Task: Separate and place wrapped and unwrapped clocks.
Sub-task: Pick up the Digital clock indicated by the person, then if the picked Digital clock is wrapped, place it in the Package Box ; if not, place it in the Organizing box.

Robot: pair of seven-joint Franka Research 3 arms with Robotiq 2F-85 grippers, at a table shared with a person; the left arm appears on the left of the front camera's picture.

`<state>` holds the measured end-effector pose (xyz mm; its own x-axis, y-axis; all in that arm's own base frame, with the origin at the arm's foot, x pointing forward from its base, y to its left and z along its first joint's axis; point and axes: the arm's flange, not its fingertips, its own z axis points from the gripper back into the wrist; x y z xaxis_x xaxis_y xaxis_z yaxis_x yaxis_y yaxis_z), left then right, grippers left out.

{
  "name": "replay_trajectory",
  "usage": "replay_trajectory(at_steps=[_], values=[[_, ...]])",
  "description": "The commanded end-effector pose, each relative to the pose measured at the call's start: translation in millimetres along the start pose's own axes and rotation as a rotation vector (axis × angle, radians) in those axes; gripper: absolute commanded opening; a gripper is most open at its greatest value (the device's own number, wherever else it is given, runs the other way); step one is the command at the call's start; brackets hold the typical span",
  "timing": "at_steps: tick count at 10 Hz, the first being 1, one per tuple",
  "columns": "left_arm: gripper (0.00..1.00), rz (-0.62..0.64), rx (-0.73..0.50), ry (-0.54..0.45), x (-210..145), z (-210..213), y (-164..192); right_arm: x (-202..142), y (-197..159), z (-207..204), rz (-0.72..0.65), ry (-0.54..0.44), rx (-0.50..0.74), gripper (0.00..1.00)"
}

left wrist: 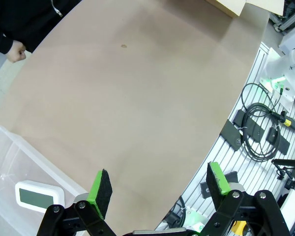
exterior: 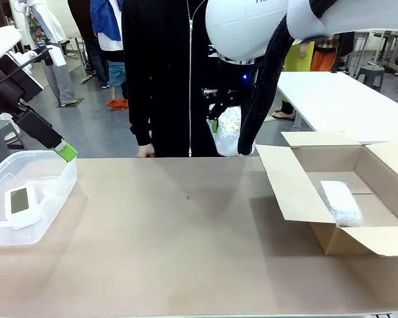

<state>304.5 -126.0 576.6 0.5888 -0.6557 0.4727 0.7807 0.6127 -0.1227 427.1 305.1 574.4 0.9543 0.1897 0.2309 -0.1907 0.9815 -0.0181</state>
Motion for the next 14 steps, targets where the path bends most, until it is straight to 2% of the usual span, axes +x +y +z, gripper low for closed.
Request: replay_trajectory(at_steps=[1, 13, 14], values=[[1.00, 0.003, -0.004, -0.003, -0.4, 0.4, 0.2, 0.3, -1.3, 1.1, 0.000, -0.001, 0.004, 0.56], [1.00, 0.003, -0.004, -0.003, -0.4, 0.4, 0.2, 0.3, -1.3, 1.1, 0.000, -0.001, 0.004, 0.56], [1.00, 0.003, -0.004, -0.003, -0.4, 0.4, 0.2, 0.2, -0.3, -0.2, -0.001, 0.000, -0.001, 0.78]])
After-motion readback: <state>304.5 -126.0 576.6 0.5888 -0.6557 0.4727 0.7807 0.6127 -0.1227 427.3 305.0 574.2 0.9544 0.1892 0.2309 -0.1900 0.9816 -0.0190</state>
